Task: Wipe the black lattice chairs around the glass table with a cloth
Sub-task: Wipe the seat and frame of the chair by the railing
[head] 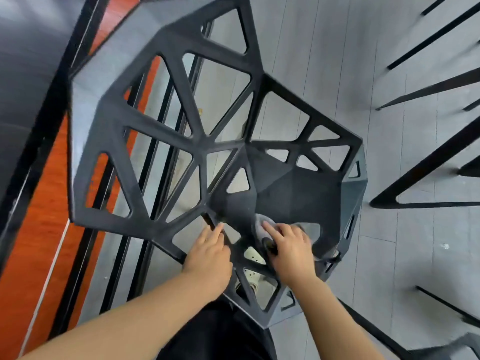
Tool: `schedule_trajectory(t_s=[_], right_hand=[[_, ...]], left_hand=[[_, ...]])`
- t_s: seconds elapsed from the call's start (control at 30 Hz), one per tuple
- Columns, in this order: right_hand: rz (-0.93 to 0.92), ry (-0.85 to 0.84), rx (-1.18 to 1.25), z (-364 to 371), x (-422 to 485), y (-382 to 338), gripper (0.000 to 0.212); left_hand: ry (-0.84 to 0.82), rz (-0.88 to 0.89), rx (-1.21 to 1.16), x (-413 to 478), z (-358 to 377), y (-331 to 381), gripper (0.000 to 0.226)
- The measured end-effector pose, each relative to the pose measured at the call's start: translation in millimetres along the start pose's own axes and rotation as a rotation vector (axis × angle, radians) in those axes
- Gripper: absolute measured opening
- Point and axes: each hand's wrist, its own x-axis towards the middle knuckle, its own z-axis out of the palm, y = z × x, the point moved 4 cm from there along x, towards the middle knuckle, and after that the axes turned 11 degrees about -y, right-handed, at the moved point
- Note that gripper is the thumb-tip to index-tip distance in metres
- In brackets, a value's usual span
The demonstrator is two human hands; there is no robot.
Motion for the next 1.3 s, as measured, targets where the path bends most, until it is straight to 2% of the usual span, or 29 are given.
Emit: schedule_trajectory(t_s=[0.1, 0.27, 0.4, 0.53, 0.67, 0.77, 0.87, 0.97, 1.07, 1.17, 1.3], right_hand=[[0.003, -0.127, -0.045, 51, 28, -19, 0.064], [-0.052, -0.046, -0.126, 73, 52, -29, 0.054], [-0.143, -0.011, -0.13, 63, 78, -46, 0.06], [-0.244, 0.015, -0.17, 51, 108, -66, 0.064], [-0.27, 0.06, -0.306, 47, 106, -38, 0.062], [-0.184, 0.073, -0.369, 38, 99, 13, 0.062], [0.076, 0.112, -0.373, 9, 91, 84, 0.065], [0.435, 0.18, -0.162, -19, 87, 129, 0.066], [0.552, 0.245, 0.023, -22, 100, 114, 0.068], [0.433, 0.291, 0.064, -13, 121, 74, 0.066], [0.089, 0.245, -0.052, 0, 157, -10, 0.068]], left_hand=[[-0.033, -0.018, 0.113, 7, 18, 3, 0.053], [0.141, 0.059, 0.176, 13, 28, 4, 0.056], [0.052, 0.029, 0.215, 15, 27, 7, 0.056], [0.042, 0.03, 0.205, 14, 25, 7, 0.055], [0.05, -0.008, 0.205, 13, 23, 7, 0.053], [0.084, 0.011, 0.109, 13, 25, 4, 0.052], [0.137, 0.068, 0.134, 17, 32, 4, 0.052], [0.197, 0.06, 0.186, 20, 33, 5, 0.048], [0.254, 0.065, 0.208, 22, 34, 4, 0.045], [0.266, 0.073, 0.224, 24, 38, 4, 0.044], [0.248, 0.099, 0.192, 27, 39, 0, 0.043]])
